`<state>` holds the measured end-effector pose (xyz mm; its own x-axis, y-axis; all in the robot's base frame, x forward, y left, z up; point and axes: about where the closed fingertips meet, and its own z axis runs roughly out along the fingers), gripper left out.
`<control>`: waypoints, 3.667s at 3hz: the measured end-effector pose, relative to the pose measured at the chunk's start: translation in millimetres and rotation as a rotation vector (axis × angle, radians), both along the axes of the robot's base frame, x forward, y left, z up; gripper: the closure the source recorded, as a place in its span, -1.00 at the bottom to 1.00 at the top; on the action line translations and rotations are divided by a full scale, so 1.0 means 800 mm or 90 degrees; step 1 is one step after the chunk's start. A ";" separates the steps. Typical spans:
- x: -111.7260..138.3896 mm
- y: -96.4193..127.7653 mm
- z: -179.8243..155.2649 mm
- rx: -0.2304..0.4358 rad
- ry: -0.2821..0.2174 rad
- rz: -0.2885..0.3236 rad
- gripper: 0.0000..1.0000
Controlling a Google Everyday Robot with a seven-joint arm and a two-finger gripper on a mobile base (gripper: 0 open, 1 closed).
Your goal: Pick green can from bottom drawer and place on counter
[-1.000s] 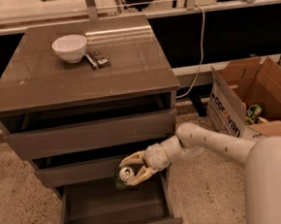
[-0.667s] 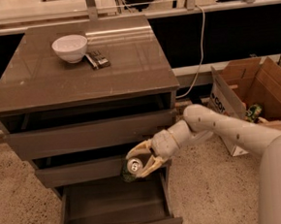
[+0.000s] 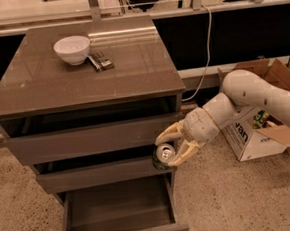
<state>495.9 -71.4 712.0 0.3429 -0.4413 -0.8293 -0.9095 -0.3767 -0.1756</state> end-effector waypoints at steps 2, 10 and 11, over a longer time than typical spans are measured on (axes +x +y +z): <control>0.018 0.011 0.043 -0.045 0.010 0.003 1.00; 0.186 0.029 0.274 -0.004 0.057 -0.229 1.00; 0.206 0.022 0.269 0.012 0.064 -0.292 1.00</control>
Offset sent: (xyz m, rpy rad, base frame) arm 0.0279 0.0154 0.0665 -0.1274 0.0405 -0.0021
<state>661.0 -53.4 926.8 0.0337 -0.5125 -0.8580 -0.9941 0.0710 -0.0814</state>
